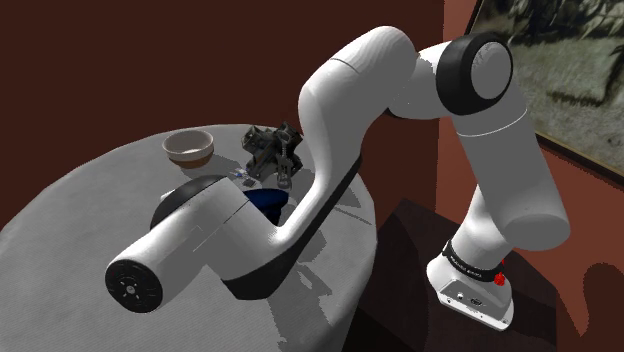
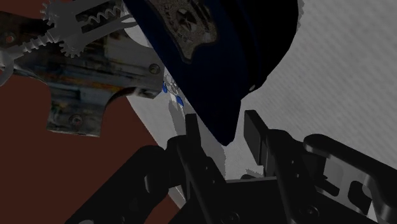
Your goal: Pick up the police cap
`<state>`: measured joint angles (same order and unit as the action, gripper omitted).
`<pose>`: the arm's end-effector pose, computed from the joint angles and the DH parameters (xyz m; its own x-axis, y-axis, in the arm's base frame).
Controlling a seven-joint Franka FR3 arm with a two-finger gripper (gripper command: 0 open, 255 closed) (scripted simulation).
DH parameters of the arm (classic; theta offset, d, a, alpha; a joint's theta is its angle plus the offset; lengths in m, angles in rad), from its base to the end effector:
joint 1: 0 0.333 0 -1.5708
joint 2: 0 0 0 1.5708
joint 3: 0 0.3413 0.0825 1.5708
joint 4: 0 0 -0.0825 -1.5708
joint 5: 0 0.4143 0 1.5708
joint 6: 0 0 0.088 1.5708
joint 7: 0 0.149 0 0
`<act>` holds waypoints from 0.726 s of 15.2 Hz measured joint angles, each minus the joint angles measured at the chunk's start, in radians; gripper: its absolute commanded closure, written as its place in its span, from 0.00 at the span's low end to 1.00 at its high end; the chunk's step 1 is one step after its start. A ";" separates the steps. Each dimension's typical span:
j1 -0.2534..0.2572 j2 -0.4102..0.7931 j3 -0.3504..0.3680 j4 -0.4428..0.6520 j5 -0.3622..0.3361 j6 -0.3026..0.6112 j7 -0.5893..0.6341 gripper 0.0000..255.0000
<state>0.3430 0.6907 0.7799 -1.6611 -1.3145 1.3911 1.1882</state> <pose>0.4777 0.4691 0.2715 0.8554 0.4116 0.3144 -0.0030 -0.6031 0.7977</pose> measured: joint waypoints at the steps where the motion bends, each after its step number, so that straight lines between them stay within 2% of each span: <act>1: 0.000 0.000 0.000 -0.001 0.000 0.000 0.000 1.00; 11: -0.012 -0.058 0.024 0.013 0.028 -0.027 -0.055 1.00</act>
<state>0.3306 0.6327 0.8035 -1.6485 -1.2868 1.3643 1.1329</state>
